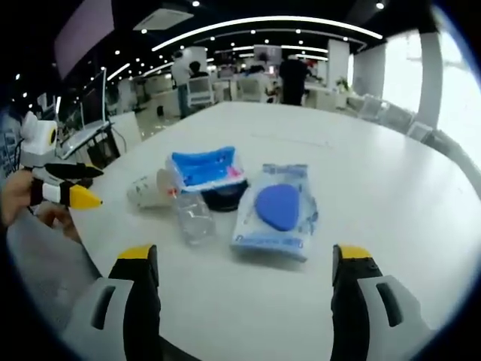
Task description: Arrange the tabletop items into an orderly group along one side of the table until the central work area is clear of visible clutter.
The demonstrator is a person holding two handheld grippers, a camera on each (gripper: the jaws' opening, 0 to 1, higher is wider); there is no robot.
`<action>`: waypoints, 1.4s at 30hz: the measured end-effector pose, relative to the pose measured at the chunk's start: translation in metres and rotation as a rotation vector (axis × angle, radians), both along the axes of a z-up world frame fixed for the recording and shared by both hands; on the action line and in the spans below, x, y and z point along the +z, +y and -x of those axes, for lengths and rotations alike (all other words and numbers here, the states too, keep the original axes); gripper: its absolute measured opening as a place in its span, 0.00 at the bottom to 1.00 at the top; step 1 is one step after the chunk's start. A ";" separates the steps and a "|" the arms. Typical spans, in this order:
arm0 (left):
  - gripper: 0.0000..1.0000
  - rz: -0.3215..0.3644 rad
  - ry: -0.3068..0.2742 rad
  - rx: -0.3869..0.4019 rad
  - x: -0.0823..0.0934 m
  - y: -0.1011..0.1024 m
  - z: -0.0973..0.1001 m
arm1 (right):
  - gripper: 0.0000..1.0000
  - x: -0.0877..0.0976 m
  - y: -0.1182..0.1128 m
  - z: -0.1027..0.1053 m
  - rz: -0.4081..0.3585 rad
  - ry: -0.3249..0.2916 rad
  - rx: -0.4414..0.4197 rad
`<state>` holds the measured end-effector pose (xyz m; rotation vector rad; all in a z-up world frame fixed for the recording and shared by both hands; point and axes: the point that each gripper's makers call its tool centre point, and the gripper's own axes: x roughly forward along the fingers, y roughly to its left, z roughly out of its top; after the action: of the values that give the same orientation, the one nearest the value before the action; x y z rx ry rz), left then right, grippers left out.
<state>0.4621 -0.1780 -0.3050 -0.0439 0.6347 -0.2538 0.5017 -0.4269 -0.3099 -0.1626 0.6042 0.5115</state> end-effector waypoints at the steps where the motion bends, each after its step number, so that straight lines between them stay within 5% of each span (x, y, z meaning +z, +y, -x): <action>1: 0.86 -0.004 0.000 -0.005 0.000 -0.001 0.000 | 0.95 0.000 0.000 0.000 -0.001 0.002 -0.001; 42: 0.84 0.007 0.035 -0.005 -0.005 -0.001 0.003 | 0.95 -0.001 0.001 0.001 -0.011 0.006 0.004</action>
<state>0.4590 -0.1790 -0.3102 -0.0534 0.6692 -0.2606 0.5012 -0.4257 -0.3107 -0.1515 0.6065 0.5189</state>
